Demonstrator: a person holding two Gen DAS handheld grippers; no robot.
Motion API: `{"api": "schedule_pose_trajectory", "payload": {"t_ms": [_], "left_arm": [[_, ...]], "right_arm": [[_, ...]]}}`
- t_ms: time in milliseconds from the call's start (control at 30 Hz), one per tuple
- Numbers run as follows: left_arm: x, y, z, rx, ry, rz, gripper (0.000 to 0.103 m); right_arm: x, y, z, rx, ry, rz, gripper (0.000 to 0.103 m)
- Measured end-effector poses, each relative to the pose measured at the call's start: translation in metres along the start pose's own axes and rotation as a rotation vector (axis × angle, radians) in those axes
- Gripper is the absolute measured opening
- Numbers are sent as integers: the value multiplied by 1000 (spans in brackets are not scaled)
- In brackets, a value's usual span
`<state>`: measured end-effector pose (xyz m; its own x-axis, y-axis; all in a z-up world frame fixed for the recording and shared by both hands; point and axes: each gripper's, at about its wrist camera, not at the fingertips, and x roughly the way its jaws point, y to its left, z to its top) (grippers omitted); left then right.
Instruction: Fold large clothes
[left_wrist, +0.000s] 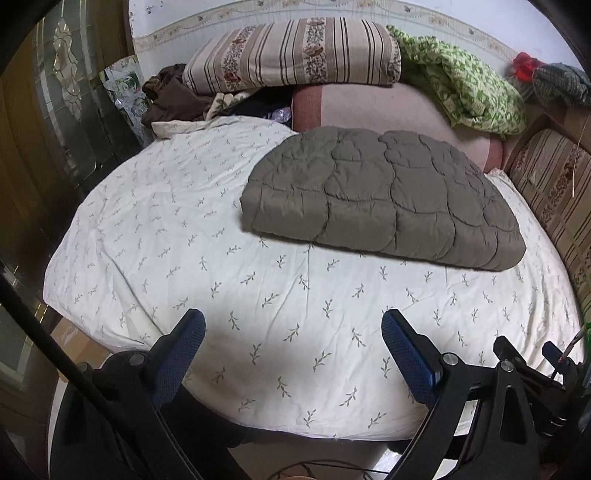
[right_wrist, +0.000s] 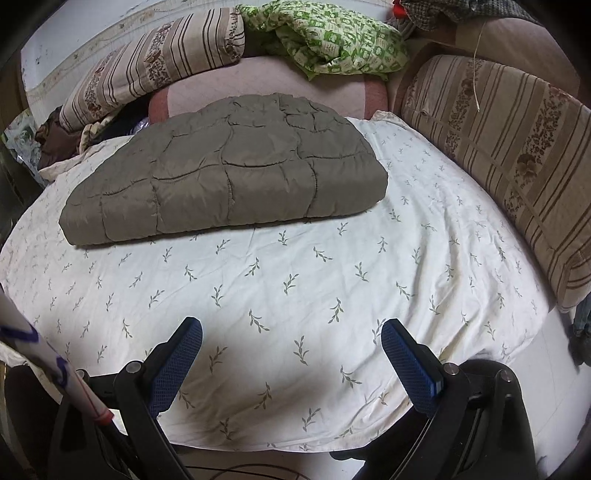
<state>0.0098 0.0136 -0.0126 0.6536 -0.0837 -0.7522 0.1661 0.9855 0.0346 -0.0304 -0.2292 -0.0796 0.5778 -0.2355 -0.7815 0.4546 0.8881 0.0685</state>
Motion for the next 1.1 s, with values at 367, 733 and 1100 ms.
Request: {"api": "schedule_pose_trajectory", "payload": {"t_ms": [367,733,1100], "left_arm": [[16,-8,-1,30,54,-26,96],[31,-9,-1,26,97,-49,96],[40,-8,-3,22,125,-55,96]], "right_arm": [[12,5,0,-14,29,-17,100],[16,11,2,-45,28,-48,100],[21,14,2,-54,48,-63,100]]}}
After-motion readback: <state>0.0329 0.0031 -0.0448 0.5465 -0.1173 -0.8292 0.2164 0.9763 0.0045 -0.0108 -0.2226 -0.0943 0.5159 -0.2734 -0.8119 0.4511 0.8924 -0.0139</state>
